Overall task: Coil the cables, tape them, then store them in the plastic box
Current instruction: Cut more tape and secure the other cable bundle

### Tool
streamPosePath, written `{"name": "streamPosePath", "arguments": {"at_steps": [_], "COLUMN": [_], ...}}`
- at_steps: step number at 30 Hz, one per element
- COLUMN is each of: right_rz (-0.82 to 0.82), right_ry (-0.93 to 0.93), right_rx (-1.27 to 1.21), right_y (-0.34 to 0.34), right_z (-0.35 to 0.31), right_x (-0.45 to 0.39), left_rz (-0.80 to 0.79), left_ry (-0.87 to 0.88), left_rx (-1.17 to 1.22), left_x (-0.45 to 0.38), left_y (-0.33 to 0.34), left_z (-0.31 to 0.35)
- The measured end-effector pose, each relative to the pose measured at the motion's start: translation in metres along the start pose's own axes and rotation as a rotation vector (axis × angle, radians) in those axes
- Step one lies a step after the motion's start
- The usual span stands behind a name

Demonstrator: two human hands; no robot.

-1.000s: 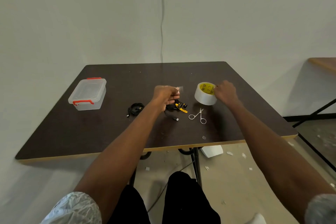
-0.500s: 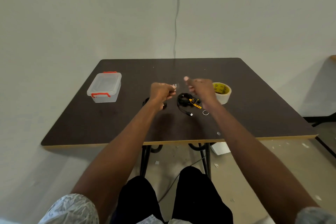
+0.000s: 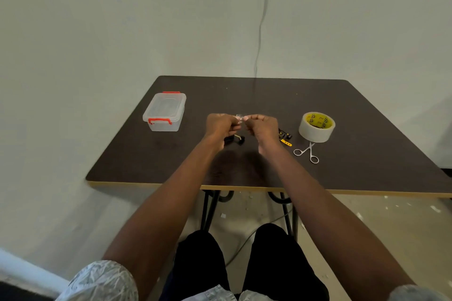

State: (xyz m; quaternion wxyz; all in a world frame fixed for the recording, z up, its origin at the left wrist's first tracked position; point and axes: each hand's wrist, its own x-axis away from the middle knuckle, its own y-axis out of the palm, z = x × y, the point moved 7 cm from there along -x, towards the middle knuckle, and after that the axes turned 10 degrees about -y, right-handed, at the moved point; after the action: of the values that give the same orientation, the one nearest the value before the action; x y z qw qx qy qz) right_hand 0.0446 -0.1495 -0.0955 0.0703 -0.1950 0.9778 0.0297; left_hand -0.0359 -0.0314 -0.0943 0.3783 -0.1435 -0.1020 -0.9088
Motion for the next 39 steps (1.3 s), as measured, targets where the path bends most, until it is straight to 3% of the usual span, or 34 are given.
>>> {"name": "streamPosePath", "arguments": {"at_steps": [6,11,16,19,25,35,39], "right_rz": [0.147,0.169,0.094,0.027,-0.062,-0.225,-0.280], "right_ry": [-0.005,0.027,0.039,0.074,0.074,-0.102,-0.194], "right_rx": [0.072,0.053,0.038,0.059,0.108,0.205,0.286], "right_y": [0.005,0.011,0.015,0.015,0.017,0.018,0.015], "right_z": [0.009,0.015,0.014,0.014,0.012,0.003,-0.010], "right_x": [0.001,0.001,-0.001,-0.004,-0.007,-0.015,-0.020], "left_rz": [0.066,0.102,0.262,0.353,0.237,0.303,0.151], "left_ry": [0.004,0.035,0.178,0.148,-0.048,-0.016,0.102], "left_rx": [-0.034,-0.080,-0.198,-0.363,-0.782,-0.909,-0.675], "left_x": [-0.005,-0.007,-0.008,-0.021,-0.048,-0.052,-0.041], "left_y": [-0.009,-0.014,-0.032,-0.050,-0.046,-0.048,-0.034], "left_z": [-0.006,-0.007,0.001,0.002,-0.011,-0.016,-0.002]}}
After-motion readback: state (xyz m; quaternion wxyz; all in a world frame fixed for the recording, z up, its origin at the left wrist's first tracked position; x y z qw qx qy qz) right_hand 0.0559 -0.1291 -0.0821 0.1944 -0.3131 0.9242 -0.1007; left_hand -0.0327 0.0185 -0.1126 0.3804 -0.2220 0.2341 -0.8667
